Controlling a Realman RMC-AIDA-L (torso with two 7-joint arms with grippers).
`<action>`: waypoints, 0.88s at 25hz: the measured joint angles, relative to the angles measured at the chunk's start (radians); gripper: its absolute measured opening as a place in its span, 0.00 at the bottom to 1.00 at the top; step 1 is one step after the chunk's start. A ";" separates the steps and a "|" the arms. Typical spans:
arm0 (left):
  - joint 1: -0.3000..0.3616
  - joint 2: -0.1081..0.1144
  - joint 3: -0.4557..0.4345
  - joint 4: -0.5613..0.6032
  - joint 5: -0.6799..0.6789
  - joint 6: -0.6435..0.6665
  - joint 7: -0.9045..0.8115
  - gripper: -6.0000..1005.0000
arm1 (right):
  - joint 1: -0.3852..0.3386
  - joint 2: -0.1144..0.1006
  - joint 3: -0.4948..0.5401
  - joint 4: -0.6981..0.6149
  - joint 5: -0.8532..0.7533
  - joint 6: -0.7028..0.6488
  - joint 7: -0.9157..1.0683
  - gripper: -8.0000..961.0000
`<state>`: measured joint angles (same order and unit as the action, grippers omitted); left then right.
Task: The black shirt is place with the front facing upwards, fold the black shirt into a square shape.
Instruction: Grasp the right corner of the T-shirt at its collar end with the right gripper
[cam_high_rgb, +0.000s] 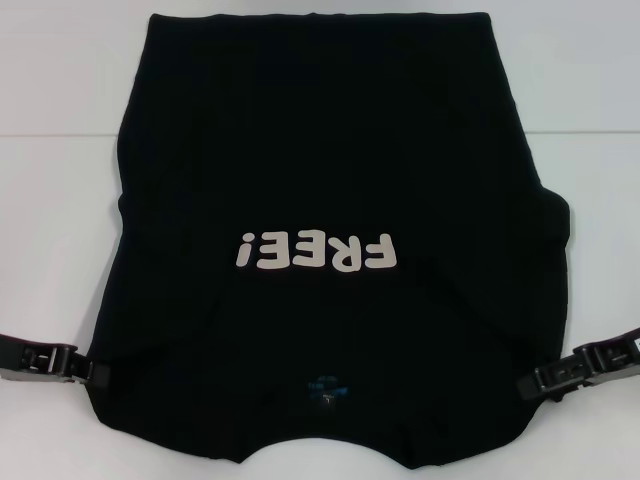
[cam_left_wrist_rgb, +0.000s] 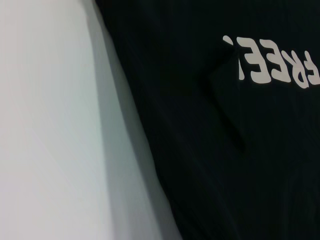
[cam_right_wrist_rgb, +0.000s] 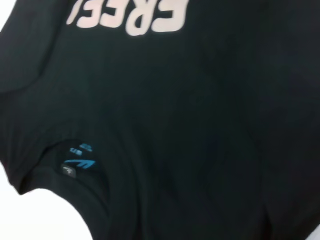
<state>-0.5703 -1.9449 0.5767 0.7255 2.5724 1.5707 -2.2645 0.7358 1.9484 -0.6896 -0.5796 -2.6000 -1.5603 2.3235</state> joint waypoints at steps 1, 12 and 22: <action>0.000 0.000 0.000 0.000 0.000 0.000 0.000 0.03 | 0.003 0.001 -0.003 0.000 0.000 -0.002 0.000 0.82; -0.004 0.000 -0.006 -0.003 0.000 0.004 0.009 0.03 | 0.005 0.000 -0.036 -0.011 0.000 0.002 0.008 0.56; -0.015 0.005 -0.008 -0.011 -0.001 0.036 0.008 0.03 | 0.011 -0.009 -0.051 -0.012 -0.002 -0.013 0.010 0.14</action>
<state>-0.5854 -1.9395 0.5690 0.7150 2.5714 1.6068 -2.2569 0.7471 1.9389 -0.7406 -0.5920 -2.6018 -1.5731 2.3330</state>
